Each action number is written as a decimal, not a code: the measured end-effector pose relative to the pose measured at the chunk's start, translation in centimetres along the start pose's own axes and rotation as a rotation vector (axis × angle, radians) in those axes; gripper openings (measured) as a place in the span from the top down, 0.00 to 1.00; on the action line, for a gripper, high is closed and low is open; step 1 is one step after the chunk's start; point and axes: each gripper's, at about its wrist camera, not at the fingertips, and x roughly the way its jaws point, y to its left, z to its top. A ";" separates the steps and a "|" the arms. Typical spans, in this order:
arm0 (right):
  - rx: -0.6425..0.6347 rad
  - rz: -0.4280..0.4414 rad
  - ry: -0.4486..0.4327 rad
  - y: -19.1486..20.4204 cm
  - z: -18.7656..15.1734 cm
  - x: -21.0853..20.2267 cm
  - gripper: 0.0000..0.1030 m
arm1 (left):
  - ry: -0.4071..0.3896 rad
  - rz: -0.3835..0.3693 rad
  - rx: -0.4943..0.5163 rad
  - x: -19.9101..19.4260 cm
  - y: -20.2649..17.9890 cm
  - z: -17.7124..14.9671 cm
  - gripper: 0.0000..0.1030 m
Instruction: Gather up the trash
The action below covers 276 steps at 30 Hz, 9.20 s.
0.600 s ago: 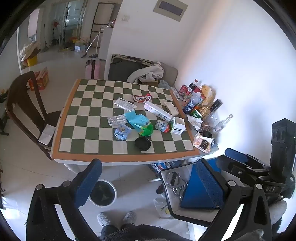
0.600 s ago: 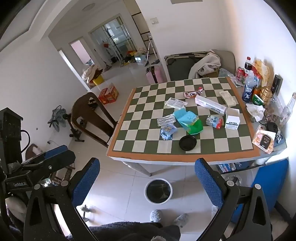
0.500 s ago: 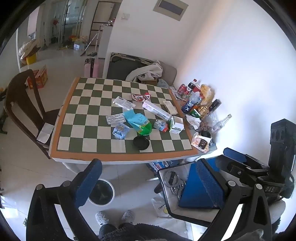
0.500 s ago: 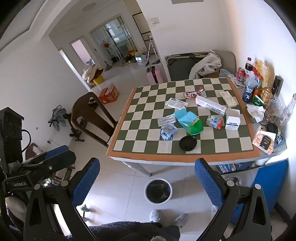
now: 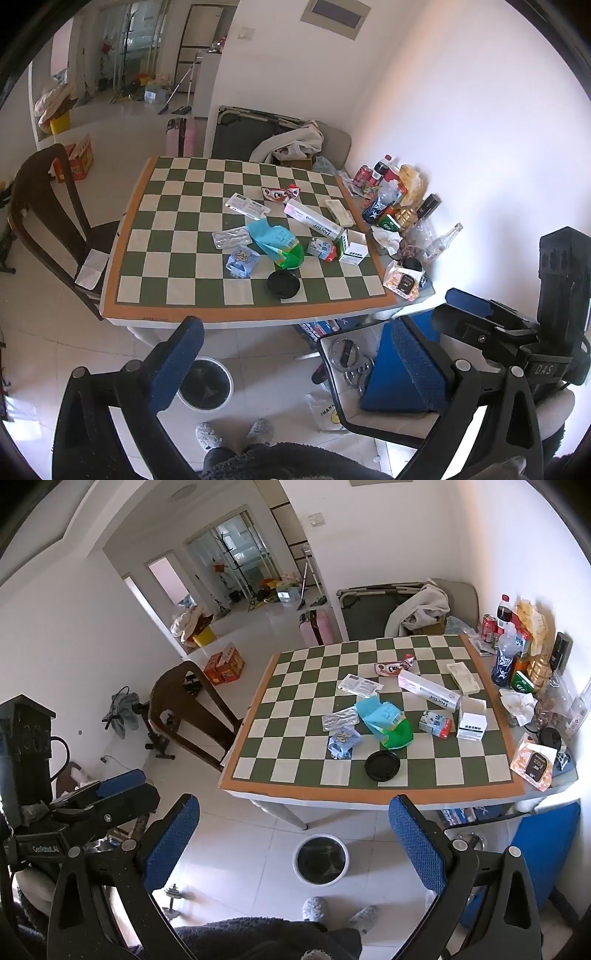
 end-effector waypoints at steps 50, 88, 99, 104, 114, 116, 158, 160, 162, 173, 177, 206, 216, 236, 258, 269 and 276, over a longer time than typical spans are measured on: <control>-0.001 0.041 0.022 0.3 -1.6 0.6 0.00 | -0.008 0.015 0.022 -1.1 -0.2 0.1 0.00; 0.112 -0.156 0.001 0.4 -0.6 2.8 0.00 | -0.022 0.386 0.138 4.6 2.9 2.3 0.00; 0.230 -0.342 0.160 -10.5 2.4 13.9 0.00 | 0.235 0.525 0.201 22.2 7.1 5.5 0.00; 0.347 -0.481 0.219 -20.1 4.9 20.7 0.00 | 0.395 0.522 0.122 32.2 7.2 6.9 0.00; 0.561 -0.581 0.345 -39.4 9.9 31.3 0.00 | 0.640 0.304 -0.245 48.6 7.2 11.9 0.00; 0.560 -0.577 0.364 -40.8 10.7 32.8 0.00 | 0.671 0.283 -0.303 51.3 7.4 12.6 0.00; 0.604 -0.465 0.438 -44.5 11.6 38.0 0.22 | 0.693 0.139 -0.373 53.0 -0.8 16.4 0.82; 0.605 -0.461 0.439 -44.4 11.6 38.3 0.22 | 0.666 0.121 -0.398 52.0 -0.8 16.5 0.71; 0.601 -0.456 0.444 -44.4 11.6 38.5 0.22 | 0.640 0.122 -0.399 50.7 -0.9 17.0 0.71; 0.618 -0.447 0.427 -44.2 11.7 38.2 0.21 | 0.693 0.119 -0.602 49.8 0.3 10.8 0.67; 0.613 -0.456 0.429 -44.3 11.6 38.3 0.21 | 0.639 0.144 -0.575 51.8 -1.9 11.2 0.69; 0.401 -0.344 0.229 -30.5 12.9 31.7 0.29 | 0.190 0.374 -0.039 32.5 2.5 14.9 0.98; 0.296 -0.264 0.211 -14.4 3.2 29.0 0.29 | 0.185 0.310 -0.082 21.9 10.2 4.9 0.98; 0.370 -0.300 0.573 -9.0 -29.6 49.7 0.29 | 0.721 0.243 -0.449 42.1 31.5 -25.6 0.97; 0.264 -0.296 0.695 -13.4 -41.8 68.6 0.00 | 0.561 0.420 -0.247 48.9 36.7 -31.7 0.00; 0.159 -0.419 0.662 -9.5 -38.2 62.9 0.00 | 0.576 0.431 -0.201 41.2 32.8 -30.2 0.00; 0.151 -0.422 0.631 -6.7 -35.7 56.6 0.00 | 0.564 0.412 -0.185 35.7 29.7 -28.6 0.00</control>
